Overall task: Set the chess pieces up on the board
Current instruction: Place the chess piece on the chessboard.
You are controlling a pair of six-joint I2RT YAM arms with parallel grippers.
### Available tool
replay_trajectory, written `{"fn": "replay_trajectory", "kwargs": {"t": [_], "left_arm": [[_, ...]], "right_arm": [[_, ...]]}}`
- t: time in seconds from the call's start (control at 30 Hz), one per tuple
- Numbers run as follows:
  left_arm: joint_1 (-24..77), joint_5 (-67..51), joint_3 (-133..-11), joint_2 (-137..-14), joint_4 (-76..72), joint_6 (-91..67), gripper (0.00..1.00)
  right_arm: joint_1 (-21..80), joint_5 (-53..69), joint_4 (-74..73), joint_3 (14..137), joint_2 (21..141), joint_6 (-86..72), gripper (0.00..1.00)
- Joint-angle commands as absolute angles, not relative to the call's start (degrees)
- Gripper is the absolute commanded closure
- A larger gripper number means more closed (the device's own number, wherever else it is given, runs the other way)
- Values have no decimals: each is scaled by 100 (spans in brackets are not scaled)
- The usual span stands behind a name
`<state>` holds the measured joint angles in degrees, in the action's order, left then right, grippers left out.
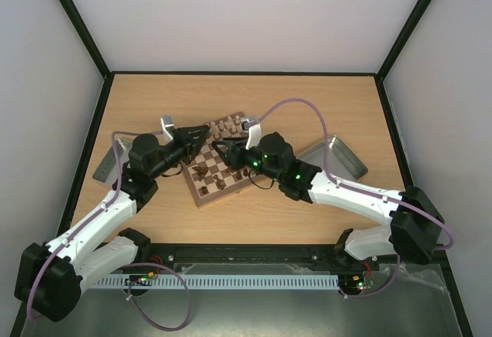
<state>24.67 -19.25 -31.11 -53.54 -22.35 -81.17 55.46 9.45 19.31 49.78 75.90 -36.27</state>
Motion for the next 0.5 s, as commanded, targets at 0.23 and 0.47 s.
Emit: {"fn": "replay_trajectory", "kwargs": {"t": [0.23, 0.47], "left_arm": [[2426, -2311, -3103, -5425, -2365, -8968, 88], [2426, -2361, -3140, -5470, -2303, -8805, 86]], "right_arm": [[5534, 1223, 2381, 4956, 7518, -2476, 57], [5541, 1023, 2074, 5290, 7837, -1908, 57]]}}
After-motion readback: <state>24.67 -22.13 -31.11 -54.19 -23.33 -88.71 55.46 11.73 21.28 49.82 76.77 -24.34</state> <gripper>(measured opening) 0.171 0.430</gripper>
